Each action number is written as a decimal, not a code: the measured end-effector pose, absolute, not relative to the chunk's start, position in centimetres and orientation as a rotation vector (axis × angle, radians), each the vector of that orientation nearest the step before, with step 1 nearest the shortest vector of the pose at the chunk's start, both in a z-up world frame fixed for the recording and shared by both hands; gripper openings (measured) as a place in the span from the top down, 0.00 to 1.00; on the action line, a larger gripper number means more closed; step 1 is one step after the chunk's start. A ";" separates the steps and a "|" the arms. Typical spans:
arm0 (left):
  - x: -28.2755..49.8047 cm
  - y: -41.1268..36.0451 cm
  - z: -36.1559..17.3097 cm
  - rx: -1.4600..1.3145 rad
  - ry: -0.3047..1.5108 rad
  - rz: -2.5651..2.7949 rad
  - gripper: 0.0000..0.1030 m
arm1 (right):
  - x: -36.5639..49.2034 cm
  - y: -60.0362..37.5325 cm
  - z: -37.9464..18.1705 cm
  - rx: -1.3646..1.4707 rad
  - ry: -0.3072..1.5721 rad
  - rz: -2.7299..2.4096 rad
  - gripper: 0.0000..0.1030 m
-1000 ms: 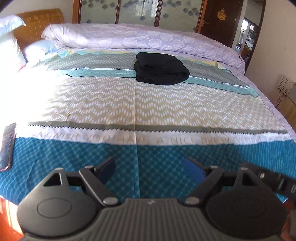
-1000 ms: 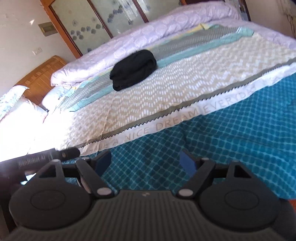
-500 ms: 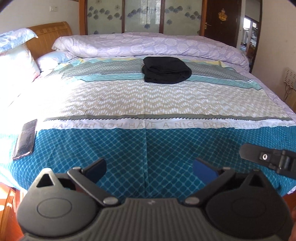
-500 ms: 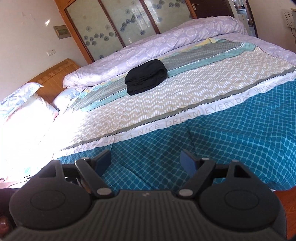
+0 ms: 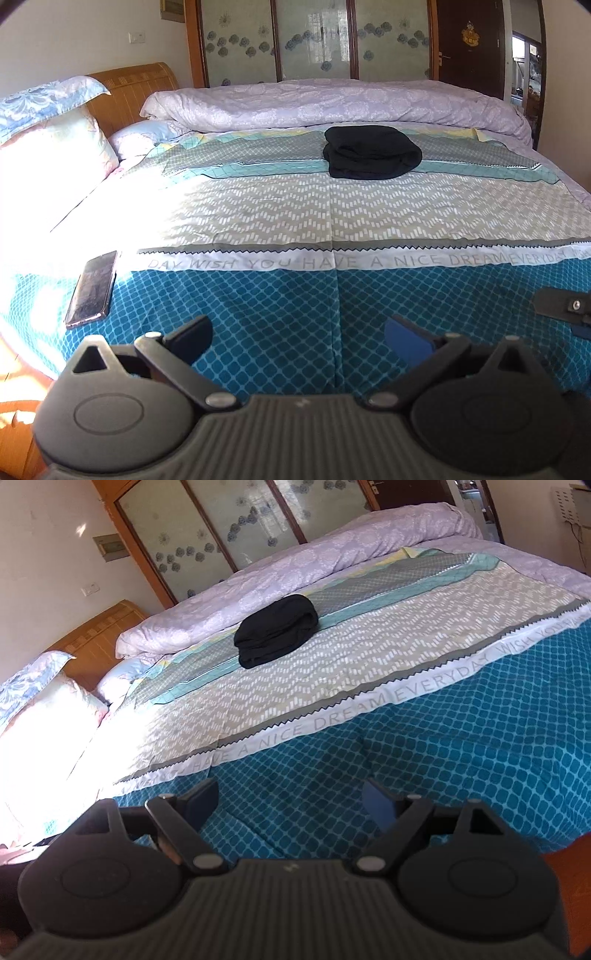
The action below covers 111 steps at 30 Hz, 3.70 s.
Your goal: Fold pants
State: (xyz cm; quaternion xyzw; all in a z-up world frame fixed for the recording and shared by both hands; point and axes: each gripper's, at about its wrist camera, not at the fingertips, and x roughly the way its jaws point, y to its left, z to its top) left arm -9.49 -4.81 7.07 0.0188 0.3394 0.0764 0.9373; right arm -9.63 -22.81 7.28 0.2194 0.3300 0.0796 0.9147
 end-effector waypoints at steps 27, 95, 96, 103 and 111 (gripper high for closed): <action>-7.7 -4.1 5.3 0.058 0.803 0.199 0.00 | -8.9 -22.8 5.4 0.505 0.765 0.127 0.16; -7.9 -4.8 6.3 -0.015 0.857 0.145 0.00 | -9.9 -21.0 7.5 0.433 0.654 0.085 0.13; -7.8 -4.7 6.3 -0.019 0.860 0.147 0.00 | -9.9 -21.0 7.5 0.433 0.654 0.085 0.13; -7.9 -5.2 6.3 0.034 0.853 0.161 0.00 | -9.9 -20.8 7.5 0.434 0.655 0.082 0.13; -7.7 -5.6 6.5 0.079 0.853 0.164 0.00 | -10.0 -20.5 7.5 0.437 0.655 0.078 0.13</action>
